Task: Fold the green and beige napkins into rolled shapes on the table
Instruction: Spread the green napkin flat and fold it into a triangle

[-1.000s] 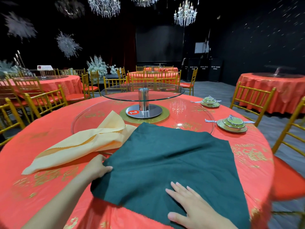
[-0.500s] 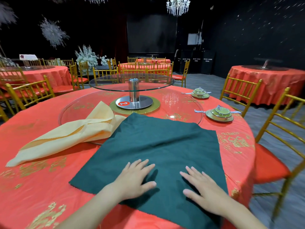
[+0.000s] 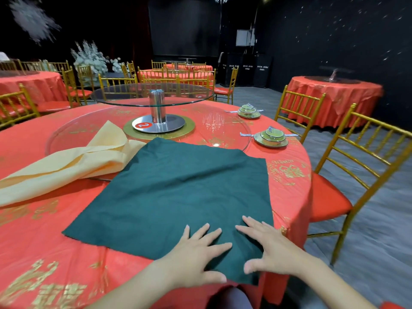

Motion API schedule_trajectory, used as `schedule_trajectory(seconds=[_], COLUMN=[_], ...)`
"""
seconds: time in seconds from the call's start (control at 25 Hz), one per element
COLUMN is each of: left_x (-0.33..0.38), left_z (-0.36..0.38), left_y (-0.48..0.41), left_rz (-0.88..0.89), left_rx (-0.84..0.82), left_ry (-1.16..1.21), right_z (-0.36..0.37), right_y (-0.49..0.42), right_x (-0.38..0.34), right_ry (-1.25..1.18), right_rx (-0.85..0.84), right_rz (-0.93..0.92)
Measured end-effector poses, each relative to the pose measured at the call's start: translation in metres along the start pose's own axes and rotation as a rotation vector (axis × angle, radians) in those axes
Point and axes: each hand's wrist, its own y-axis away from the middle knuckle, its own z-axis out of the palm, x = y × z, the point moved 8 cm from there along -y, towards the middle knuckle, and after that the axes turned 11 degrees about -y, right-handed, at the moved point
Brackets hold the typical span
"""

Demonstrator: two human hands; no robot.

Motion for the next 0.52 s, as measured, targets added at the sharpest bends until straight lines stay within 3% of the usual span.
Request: schedule_trajectory(seconds=[0.16,0.32,0.52], left_x=[-0.004,-0.01,-0.034], left_z=[-0.013,-0.032,-0.049], left_y=[-0.004,-0.004,-0.004], left_rz=[-0.017,-0.06,-0.214], left_rx=[0.018,0.199,0.359], left_ry=[0.09,0.236,0.504], right_z=[0.009,0.021,-0.011], right_y=[0.01,0.013,0.002], right_x=[-0.019,-0.037,-0.017], right_ry=[-0.021,0.009,-0.002], right_rx=[-0.011,0.003,0.272], right_rz=[-0.043,-0.097,-0.05])
